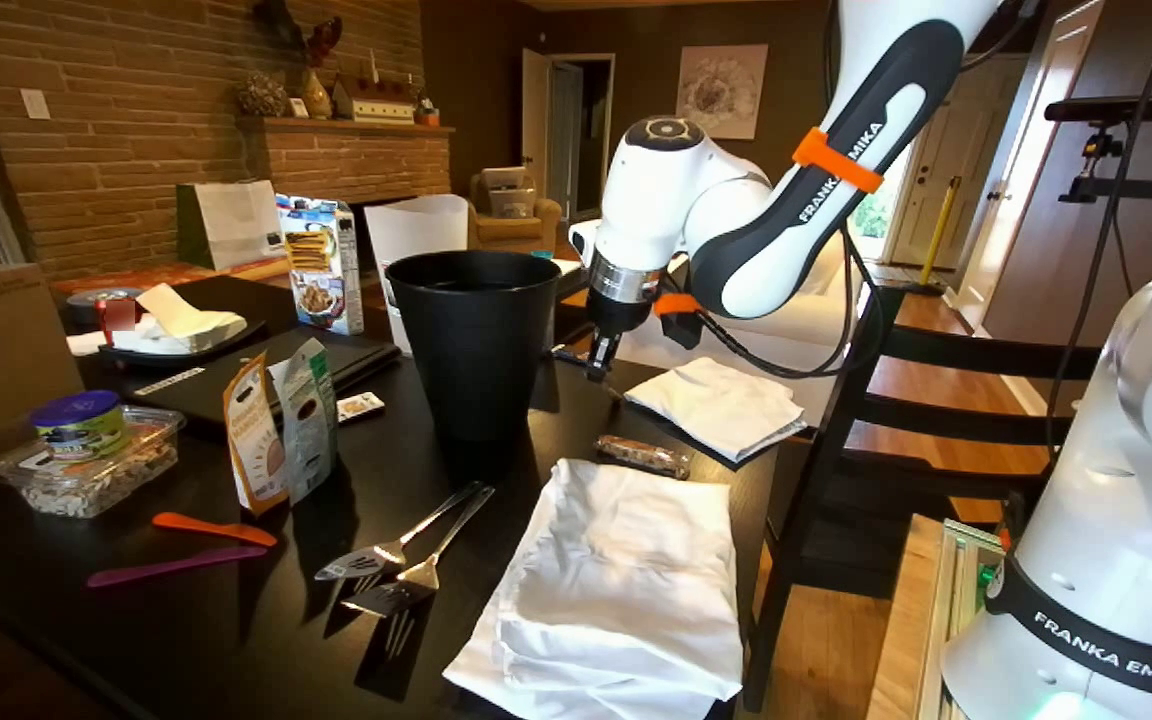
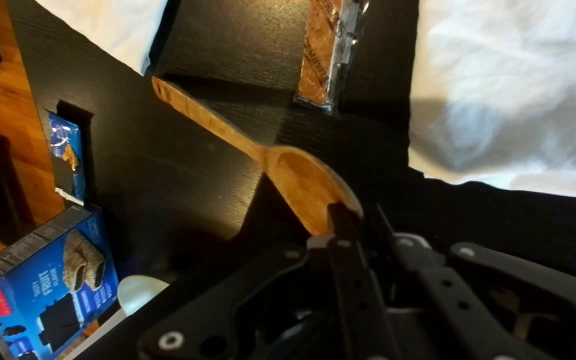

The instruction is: Remove the wooden spoon from the black bin.

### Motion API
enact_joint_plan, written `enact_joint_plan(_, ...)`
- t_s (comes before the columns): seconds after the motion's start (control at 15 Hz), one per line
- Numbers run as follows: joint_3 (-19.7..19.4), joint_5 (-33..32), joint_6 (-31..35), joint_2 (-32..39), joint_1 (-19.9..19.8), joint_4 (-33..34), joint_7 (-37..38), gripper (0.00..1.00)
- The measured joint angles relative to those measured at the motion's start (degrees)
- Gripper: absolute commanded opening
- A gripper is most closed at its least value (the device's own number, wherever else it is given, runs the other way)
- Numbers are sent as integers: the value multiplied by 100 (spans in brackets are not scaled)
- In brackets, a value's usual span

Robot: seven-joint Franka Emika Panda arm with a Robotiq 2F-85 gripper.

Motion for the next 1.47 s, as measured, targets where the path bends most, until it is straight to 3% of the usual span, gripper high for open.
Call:
enact_joint_plan(1.13,130,-881,-10,622,312,144,1260,2)
enact_joint_plan(1.47,127,-1372,-63,955,432,432,2108,2)
